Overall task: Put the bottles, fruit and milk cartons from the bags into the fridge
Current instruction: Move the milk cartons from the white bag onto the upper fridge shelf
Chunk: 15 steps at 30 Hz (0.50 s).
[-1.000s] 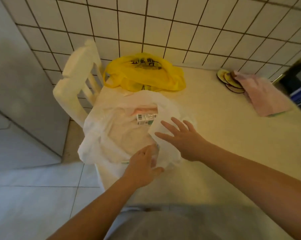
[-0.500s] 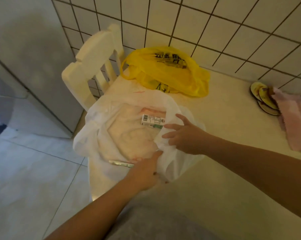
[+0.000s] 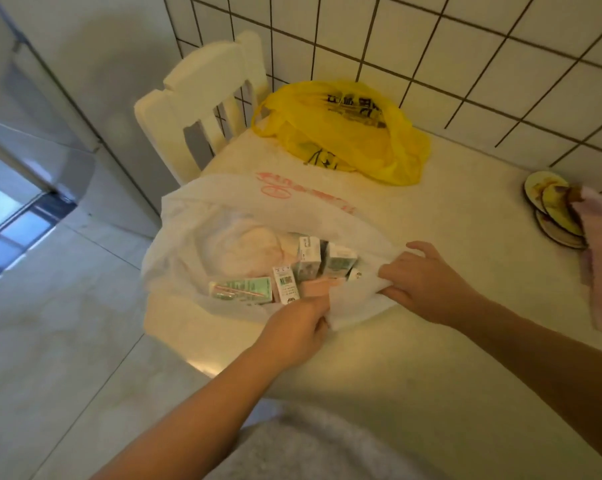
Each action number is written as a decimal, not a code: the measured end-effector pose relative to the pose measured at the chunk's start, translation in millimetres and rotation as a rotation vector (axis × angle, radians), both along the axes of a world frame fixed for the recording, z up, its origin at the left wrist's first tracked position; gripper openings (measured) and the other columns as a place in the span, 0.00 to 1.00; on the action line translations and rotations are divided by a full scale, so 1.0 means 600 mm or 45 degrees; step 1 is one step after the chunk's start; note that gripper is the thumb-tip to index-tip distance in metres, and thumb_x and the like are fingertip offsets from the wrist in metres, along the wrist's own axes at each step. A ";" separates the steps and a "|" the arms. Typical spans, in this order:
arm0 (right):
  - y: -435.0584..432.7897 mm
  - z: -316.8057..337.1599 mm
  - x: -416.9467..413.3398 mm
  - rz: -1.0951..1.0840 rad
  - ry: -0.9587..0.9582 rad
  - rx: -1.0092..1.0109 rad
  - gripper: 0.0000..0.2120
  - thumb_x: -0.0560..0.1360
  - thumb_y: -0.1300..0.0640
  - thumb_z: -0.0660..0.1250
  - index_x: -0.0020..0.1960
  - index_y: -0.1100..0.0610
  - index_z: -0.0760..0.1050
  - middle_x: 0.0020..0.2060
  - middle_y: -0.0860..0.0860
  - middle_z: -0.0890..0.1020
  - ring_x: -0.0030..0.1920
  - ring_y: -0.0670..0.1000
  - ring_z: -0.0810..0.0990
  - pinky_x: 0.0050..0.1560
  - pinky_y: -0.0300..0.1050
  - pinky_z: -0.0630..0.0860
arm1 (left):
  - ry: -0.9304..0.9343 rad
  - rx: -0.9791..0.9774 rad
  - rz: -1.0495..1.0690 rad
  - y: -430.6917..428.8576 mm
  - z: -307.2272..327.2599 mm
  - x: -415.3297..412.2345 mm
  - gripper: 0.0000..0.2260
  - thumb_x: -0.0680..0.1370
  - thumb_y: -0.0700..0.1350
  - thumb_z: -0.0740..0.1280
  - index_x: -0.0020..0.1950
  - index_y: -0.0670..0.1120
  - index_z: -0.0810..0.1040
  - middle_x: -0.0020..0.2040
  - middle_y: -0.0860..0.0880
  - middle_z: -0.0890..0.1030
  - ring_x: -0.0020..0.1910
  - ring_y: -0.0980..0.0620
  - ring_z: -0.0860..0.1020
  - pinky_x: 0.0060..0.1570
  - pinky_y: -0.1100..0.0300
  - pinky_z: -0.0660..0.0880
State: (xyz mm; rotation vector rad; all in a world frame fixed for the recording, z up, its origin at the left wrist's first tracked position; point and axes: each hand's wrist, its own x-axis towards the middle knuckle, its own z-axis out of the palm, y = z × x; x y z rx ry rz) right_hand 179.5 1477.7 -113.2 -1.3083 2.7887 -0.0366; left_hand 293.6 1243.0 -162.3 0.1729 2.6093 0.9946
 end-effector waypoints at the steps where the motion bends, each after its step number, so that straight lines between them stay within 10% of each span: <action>1: 0.014 -0.012 0.006 -0.056 -0.066 0.042 0.16 0.77 0.42 0.56 0.50 0.49 0.80 0.42 0.47 0.84 0.46 0.52 0.83 0.66 0.56 0.62 | -0.014 -0.022 -0.011 0.011 -0.005 0.008 0.07 0.78 0.42 0.61 0.54 0.49 0.75 0.51 0.46 0.81 0.51 0.41 0.79 0.46 0.49 0.77; 5: 0.043 -0.046 0.038 -0.294 -0.524 0.286 0.23 0.82 0.46 0.56 0.76 0.46 0.62 0.72 0.43 0.70 0.73 0.45 0.66 0.77 0.60 0.37 | -0.032 -0.110 0.025 0.026 -0.021 0.042 0.17 0.81 0.45 0.62 0.69 0.52 0.73 0.64 0.47 0.79 0.62 0.45 0.77 0.59 0.50 0.74; 8: 0.032 -0.046 0.049 -0.465 -0.738 0.105 0.18 0.83 0.51 0.51 0.71 0.46 0.68 0.56 0.44 0.80 0.66 0.45 0.74 0.76 0.57 0.32 | -0.031 -0.100 0.104 0.021 -0.027 0.065 0.19 0.81 0.48 0.63 0.72 0.52 0.72 0.68 0.50 0.76 0.66 0.49 0.74 0.64 0.55 0.71; 11: 0.007 -0.049 0.049 -0.558 -0.221 -0.022 0.15 0.82 0.45 0.54 0.46 0.50 0.77 0.34 0.44 0.80 0.46 0.50 0.81 0.77 0.59 0.46 | 0.108 -0.101 0.220 0.008 -0.024 0.080 0.14 0.81 0.50 0.65 0.66 0.51 0.78 0.65 0.50 0.79 0.63 0.48 0.75 0.62 0.54 0.71; 15: -0.044 -0.055 0.057 -0.326 0.393 -0.238 0.06 0.75 0.51 0.64 0.45 0.52 0.78 0.42 0.48 0.80 0.48 0.56 0.77 0.67 0.59 0.62 | 0.311 -0.149 0.495 -0.035 -0.020 0.063 0.10 0.79 0.48 0.68 0.57 0.48 0.83 0.55 0.46 0.83 0.55 0.44 0.78 0.54 0.52 0.74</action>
